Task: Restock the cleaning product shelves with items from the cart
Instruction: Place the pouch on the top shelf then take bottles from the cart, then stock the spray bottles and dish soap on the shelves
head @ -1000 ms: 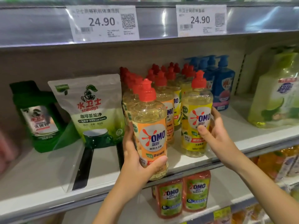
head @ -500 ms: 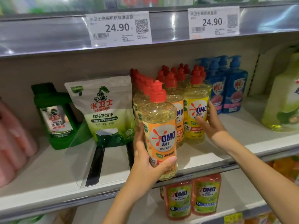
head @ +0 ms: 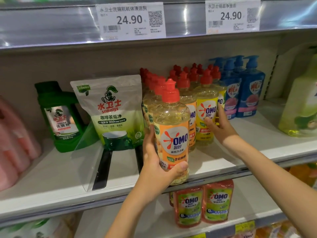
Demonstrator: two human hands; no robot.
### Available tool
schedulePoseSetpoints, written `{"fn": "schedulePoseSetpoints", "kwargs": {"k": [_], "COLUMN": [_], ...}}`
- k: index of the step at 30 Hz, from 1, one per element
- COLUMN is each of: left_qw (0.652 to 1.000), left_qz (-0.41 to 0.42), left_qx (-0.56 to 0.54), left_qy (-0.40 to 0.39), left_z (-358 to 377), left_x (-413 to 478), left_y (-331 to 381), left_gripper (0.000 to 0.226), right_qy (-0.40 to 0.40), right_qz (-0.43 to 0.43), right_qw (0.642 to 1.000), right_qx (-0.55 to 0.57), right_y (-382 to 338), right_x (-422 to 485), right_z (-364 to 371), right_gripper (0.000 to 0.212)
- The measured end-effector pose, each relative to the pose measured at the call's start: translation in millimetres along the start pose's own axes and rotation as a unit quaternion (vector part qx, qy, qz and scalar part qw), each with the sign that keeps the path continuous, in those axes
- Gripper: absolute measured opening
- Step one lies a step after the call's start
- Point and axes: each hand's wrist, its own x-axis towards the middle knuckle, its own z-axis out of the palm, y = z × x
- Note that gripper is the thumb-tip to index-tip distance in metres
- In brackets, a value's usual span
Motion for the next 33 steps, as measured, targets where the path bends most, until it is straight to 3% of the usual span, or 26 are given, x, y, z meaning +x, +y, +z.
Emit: {"fn": "schedulePoseSetpoints", "kwargs": {"k": [5, 7, 10, 14, 18, 22, 27, 30, 33], "left_qw": [0.999, 0.998, 0.985, 0.963, 0.951, 0.951, 0.94, 0.899, 0.84], "left_qz": [0.025, 0.031, 0.02, 0.107, 0.152, 0.116, -0.033, -0.113, -0.188], "left_qx": [-0.018, -0.053, -0.133, -0.069, -0.043, -0.011, 0.03, 0.071, 0.104], "left_qy": [0.018, 0.033, 0.107, 0.235, 0.266, 0.286, 0.339, 0.418, 0.498], "left_z": [-2, -1, 0, -10, -19, -18, -36, -58, -75], "left_x": [0, -1, 0, -10, -57, -146, -285, -371, -456], "left_y": [4, 12, 25, 33, 52, 58, 38, 30, 34], "left_gripper": [0.114, 0.094, 0.042, 0.026, 0.01, 0.006, 0.016, 0.01, 0.01], "right_qy": [0.024, 0.064, 0.091, 0.103, 0.067, -0.051, -0.282, -0.407, -0.547], "right_qz": [0.025, 0.038, -0.002, -0.067, -0.087, -0.073, -0.008, 0.037, 0.071], "right_qw": [0.996, 0.994, 0.994, 0.99, 0.986, 0.977, 0.932, 0.882, 0.807], "right_qx": [0.082, 0.083, 0.052, 0.066, 0.127, 0.192, 0.227, 0.234, 0.21], "right_y": [-8, -17, -38, -68, -97, -110, -106, -109, -114], "right_x": [-25, -39, -65, -109, -161, -223, -310, -367, -422], "right_z": [3, 2, -1, -4, 2, 34, 112, 161, 206], "right_gripper": [0.066, 0.059, 0.041, 0.022, 0.01, 0.009, 0.009, 0.009, 0.006]}}
